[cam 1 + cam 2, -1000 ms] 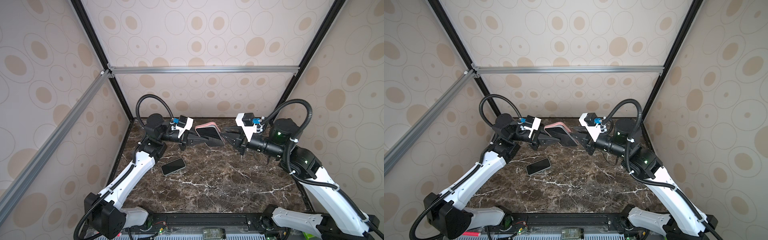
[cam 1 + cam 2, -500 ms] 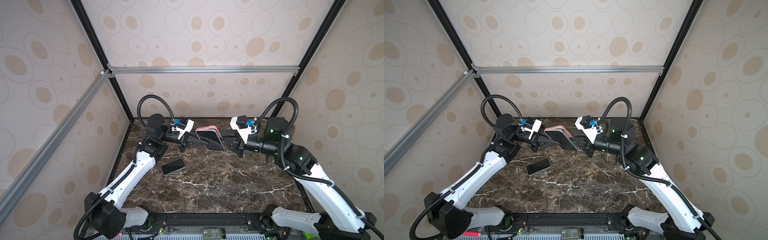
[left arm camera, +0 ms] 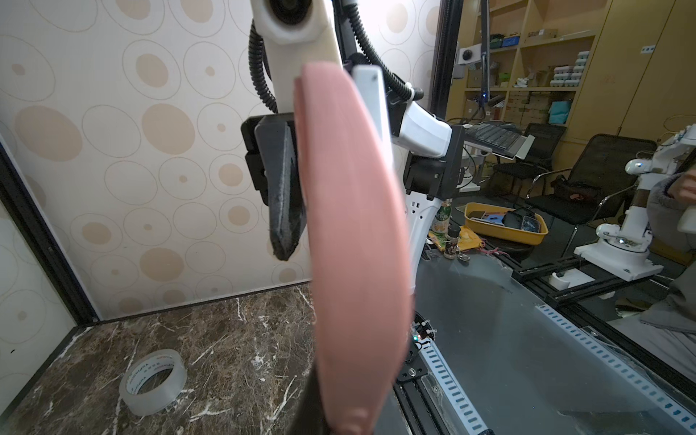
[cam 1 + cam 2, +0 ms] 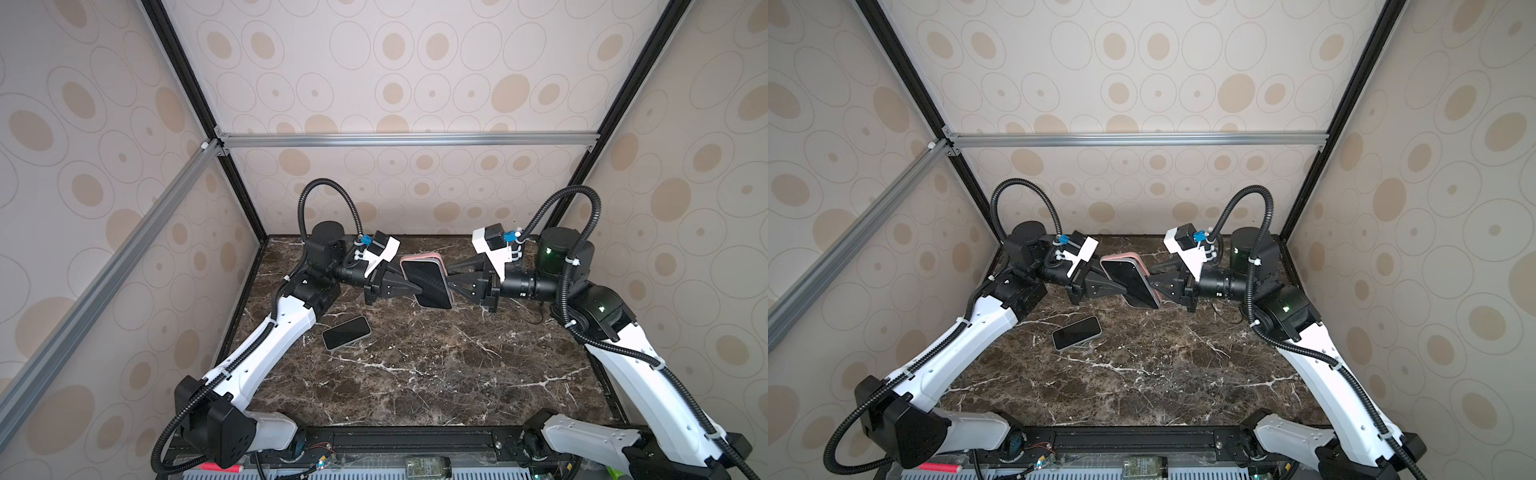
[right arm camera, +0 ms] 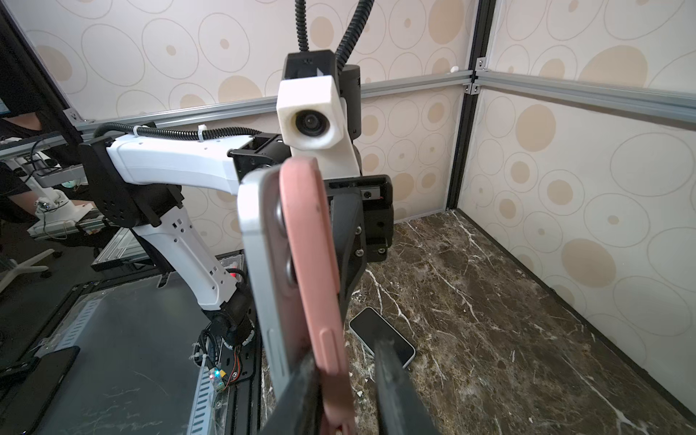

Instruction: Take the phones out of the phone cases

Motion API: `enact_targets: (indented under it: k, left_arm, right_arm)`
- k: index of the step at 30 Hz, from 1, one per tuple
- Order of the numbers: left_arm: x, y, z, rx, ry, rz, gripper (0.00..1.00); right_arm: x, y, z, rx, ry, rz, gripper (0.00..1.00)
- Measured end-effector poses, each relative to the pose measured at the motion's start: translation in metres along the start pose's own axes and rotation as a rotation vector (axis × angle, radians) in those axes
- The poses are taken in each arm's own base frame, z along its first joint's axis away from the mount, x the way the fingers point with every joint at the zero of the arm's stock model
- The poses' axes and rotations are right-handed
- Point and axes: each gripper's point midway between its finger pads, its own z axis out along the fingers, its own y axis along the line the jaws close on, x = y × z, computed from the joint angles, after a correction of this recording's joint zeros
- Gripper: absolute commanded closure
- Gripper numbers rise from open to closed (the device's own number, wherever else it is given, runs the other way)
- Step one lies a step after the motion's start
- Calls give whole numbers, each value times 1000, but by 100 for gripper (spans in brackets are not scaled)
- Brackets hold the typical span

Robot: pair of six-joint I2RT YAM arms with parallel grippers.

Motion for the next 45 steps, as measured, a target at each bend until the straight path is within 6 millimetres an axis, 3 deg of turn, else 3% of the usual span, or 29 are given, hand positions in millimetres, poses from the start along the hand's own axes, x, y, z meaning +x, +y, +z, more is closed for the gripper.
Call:
enact_targets:
  k: [8, 15, 22, 31, 35, 38, 41, 45]
  left_arm:
    - [19, 7, 0, -34, 36, -113, 100]
    - [52, 21, 1, -97, 56, -283, 100]
    - [110, 48, 5, -153, 104, -537, 100]
    - [200, 62, 3, -196, 170, -844, 100]
    - [233, 64, -1, -234, 194, -933, 81]
    - [250, 73, -5, -318, 215, -951, 69]
    - [254, 84, -8, -388, 218, -921, 56]
    - [251, 93, -9, -420, 207, -882, 49]
  right_arm:
    - [29, -9, 17, -38, 52, 91, 88]
    - [64, -30, 22, 4, 58, 254, 100]
    - [125, -65, 29, 93, 56, 526, 100]
    - [219, -91, 51, 157, 113, 841, 100]
    - [256, -97, 63, 137, 112, 946, 100]
    - [271, -102, 70, 134, 89, 1023, 100]
    - [272, -103, 77, 115, 65, 1062, 100]
    - [264, -102, 79, 98, 37, 1066, 100]
